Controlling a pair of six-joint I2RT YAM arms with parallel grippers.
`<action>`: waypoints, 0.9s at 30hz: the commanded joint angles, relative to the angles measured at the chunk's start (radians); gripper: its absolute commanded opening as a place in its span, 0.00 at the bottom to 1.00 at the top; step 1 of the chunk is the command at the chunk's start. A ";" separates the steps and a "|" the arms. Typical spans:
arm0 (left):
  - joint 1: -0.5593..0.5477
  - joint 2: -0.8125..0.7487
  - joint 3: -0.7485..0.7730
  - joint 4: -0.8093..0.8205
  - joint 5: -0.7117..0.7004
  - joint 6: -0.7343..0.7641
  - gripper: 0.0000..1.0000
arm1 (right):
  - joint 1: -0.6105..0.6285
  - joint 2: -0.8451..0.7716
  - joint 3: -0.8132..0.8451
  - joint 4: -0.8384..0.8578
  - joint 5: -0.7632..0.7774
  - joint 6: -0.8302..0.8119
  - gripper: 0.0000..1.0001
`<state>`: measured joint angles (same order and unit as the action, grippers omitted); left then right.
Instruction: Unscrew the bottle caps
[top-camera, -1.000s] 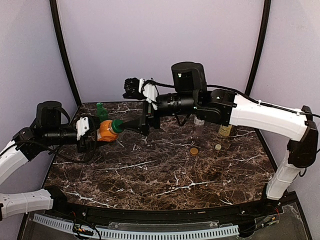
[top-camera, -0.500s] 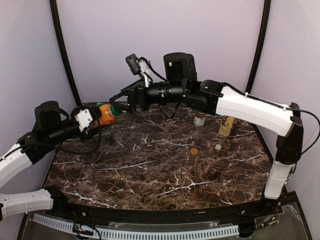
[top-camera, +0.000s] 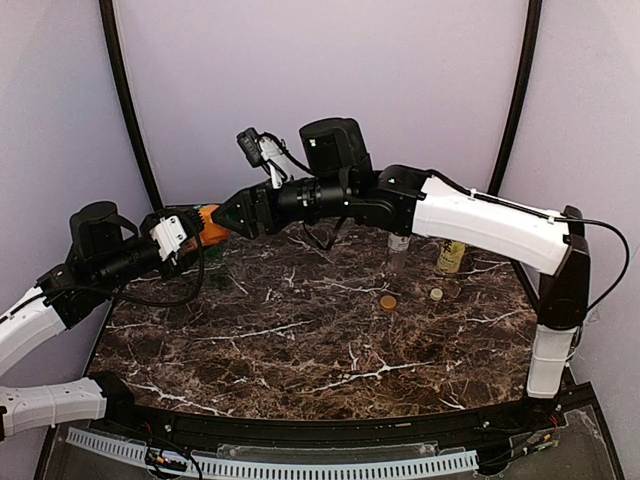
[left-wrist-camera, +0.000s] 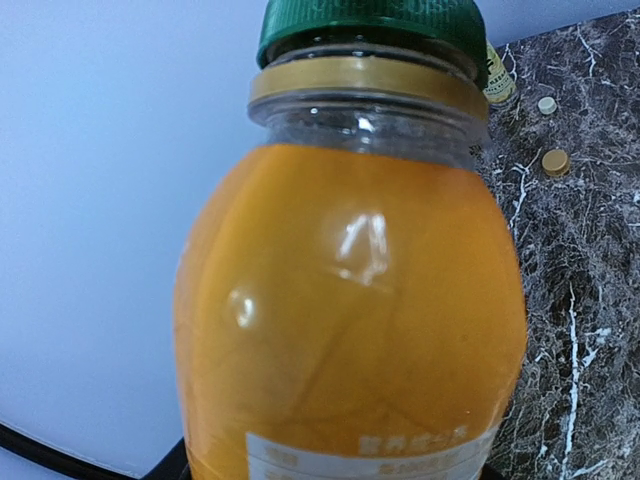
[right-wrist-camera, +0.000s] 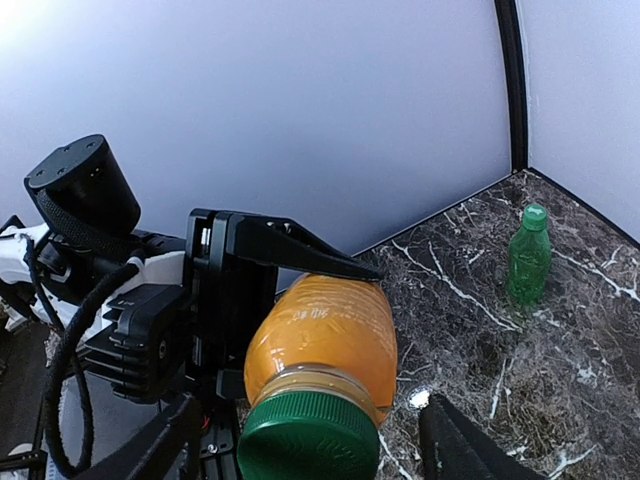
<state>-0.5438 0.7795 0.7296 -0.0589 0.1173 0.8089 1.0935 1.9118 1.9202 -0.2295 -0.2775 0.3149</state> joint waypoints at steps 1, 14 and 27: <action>-0.005 -0.001 -0.013 0.035 -0.009 0.007 0.04 | 0.008 0.018 0.035 -0.035 0.040 -0.014 0.65; -0.004 -0.014 -0.015 -0.035 0.014 0.003 0.04 | 0.007 -0.039 -0.034 -0.022 -0.097 -0.322 0.00; -0.004 -0.037 -0.012 -0.361 0.249 0.030 0.03 | 0.011 -0.313 -0.375 -0.082 -0.098 -0.979 0.00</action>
<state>-0.5743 0.7757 0.7284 -0.2554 0.3386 0.8406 1.1133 1.7226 1.5833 -0.2317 -0.3603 -0.4503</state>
